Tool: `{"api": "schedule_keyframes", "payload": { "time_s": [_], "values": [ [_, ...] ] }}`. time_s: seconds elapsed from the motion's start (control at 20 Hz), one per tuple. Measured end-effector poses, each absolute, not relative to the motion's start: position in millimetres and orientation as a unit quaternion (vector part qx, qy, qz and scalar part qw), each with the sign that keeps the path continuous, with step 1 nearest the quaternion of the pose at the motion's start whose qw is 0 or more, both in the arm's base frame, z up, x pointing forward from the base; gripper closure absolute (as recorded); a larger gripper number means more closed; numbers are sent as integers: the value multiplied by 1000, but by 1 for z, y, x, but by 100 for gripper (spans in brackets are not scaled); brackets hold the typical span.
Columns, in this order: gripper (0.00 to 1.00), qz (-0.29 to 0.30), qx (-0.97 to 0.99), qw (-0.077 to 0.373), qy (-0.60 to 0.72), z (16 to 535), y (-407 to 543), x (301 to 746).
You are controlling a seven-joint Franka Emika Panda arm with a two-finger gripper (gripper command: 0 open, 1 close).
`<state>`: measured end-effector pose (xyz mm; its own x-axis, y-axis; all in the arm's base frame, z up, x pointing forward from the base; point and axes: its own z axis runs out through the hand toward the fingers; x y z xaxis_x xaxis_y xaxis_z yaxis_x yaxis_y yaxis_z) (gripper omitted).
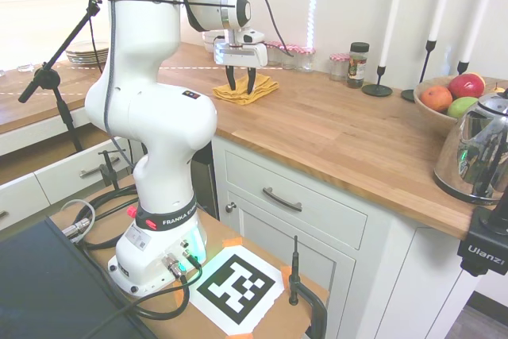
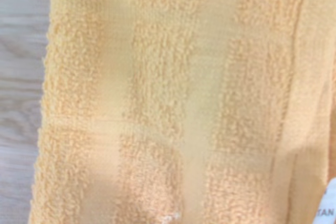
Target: Wipe the counter
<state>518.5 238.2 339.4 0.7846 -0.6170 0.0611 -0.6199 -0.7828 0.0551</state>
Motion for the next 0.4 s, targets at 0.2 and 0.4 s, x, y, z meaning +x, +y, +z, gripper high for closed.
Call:
{"api": "schedule_keyframes", "payload": {
  "time_s": [0.2,0.4],
  "values": [
    [0,29,945,30,-325,353,239,514],
    [0,37,946,27,-322,365,240,503]
  ]
}}
